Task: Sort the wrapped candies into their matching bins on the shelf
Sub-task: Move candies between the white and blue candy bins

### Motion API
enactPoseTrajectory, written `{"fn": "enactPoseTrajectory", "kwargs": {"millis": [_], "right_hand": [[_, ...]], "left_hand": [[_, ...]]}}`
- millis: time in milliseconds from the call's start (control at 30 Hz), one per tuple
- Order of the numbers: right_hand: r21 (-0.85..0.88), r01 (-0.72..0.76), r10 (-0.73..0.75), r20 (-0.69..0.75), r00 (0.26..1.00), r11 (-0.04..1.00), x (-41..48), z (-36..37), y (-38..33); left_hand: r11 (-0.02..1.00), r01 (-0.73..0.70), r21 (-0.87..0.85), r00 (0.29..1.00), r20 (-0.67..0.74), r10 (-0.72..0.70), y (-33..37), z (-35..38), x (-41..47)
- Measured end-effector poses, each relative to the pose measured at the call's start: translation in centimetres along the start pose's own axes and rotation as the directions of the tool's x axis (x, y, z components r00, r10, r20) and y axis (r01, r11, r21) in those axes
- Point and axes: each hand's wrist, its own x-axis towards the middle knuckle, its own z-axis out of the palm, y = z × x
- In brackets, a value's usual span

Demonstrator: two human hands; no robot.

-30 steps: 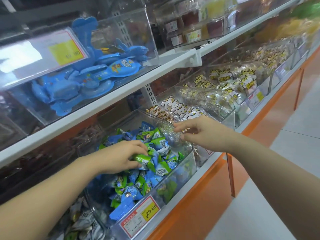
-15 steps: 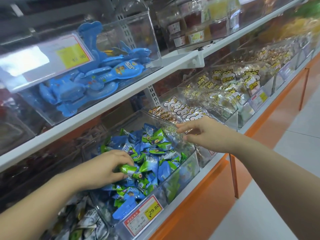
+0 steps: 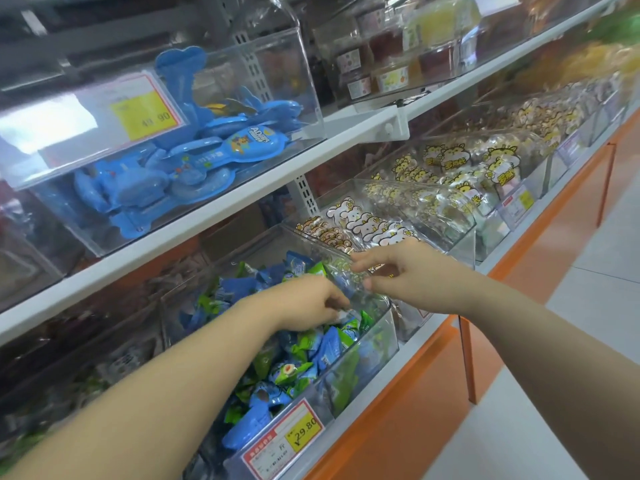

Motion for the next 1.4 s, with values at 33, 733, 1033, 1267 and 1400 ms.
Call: {"fn": "enactPoseTrajectory", "kwargs": {"millis": [33, 733, 1033, 1267, 1400], "right_hand": [[-0.001, -0.001, 0.001, 0.001, 1.000, 1.000, 0.0, 0.0, 0.0], [0.004, -0.023, 0.023, -0.038, 0.999, 1.000, 0.3, 0.3, -0.2], [-0.293, 0.035, -0.104, -0.223, 0.969, 0.956, -0.4, 4.4, -4.6], [-0.165, 0.146, -0.118, 0.164, 0.979, 0.975, -1.4, 9.6, -9.2], [-0.178, 0.191, -0.148, 0.228, 0.962, 0.965, -1.5, 11.1, -9.7]], "left_hand": [[0.999, 0.024, 0.035, 1.000, 0.001, -0.024, -0.7, 0.5, 0.5], [0.877, -0.031, -0.480, 0.958, -0.264, -0.110, -2.0, 1.2, -1.3], [0.820, -0.122, -0.559, 0.731, -0.610, -0.307, -2.8, 1.7, -14.4], [0.856, 0.261, -0.446, 0.658, -0.566, -0.496, -6.6, 5.2, -24.7], [0.817, 0.527, -0.232, 0.703, -0.421, -0.573, -9.6, 7.5, -27.4]]}}
